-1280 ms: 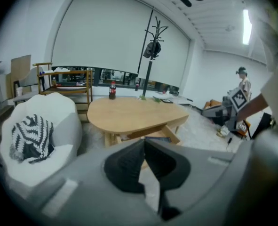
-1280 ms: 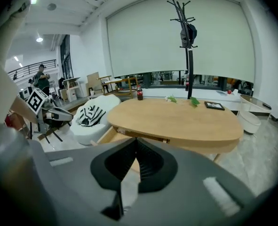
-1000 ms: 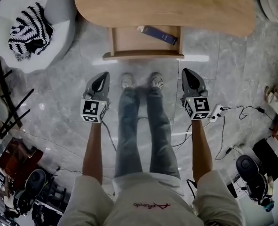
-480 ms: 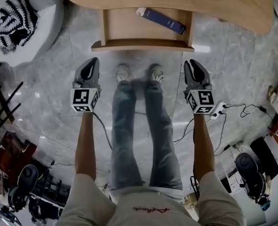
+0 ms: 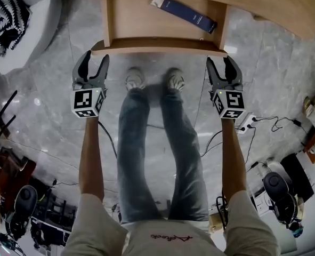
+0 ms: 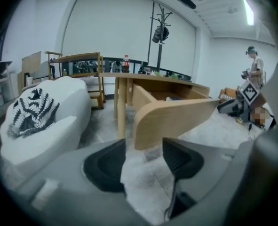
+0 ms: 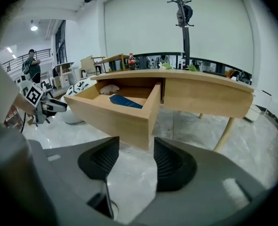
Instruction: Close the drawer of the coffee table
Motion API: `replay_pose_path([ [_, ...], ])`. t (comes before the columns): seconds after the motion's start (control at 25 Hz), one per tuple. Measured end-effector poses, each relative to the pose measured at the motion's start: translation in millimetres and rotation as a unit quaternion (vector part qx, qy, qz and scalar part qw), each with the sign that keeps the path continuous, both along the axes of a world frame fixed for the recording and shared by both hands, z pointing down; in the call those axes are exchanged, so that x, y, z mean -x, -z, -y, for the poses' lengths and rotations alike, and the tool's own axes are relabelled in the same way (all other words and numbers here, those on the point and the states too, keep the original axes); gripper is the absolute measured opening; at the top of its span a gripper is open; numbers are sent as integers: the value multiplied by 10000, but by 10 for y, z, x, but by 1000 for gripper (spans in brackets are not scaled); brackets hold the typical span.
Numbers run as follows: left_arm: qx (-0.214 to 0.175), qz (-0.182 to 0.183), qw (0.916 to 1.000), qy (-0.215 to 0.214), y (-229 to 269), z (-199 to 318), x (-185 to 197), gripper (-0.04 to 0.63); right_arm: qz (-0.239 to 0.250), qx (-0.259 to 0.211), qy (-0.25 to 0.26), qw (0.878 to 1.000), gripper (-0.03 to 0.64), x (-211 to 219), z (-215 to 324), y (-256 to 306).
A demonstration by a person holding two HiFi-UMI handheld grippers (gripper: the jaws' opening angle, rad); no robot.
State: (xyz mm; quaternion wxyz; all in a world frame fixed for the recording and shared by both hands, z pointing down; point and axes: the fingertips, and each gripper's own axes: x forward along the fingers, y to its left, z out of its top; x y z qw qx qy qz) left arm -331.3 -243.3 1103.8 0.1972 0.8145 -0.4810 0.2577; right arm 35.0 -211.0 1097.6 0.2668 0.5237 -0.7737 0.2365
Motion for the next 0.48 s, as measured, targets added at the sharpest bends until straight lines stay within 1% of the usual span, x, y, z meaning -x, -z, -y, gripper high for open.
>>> replay_pose_path([
  [0.12, -42, -3, 10000, -40, -55, 63, -27, 253, -56, -7, 32, 10000, 233, 16, 64, -92],
  [0.28, -120, -83, 9998, -95, -44, 149, -84, 252, -104, -87, 5, 9999, 183, 21, 153, -123],
  [0.4, -134, -166, 9996, -194, -19, 170, -135, 212, -133, -106, -63, 9998, 167, 7, 191, -116],
  [0.48, -103, -241, 9995, -179, 0, 154, -141, 206, -147, -62, -69, 9998, 164, 6, 185, -110],
])
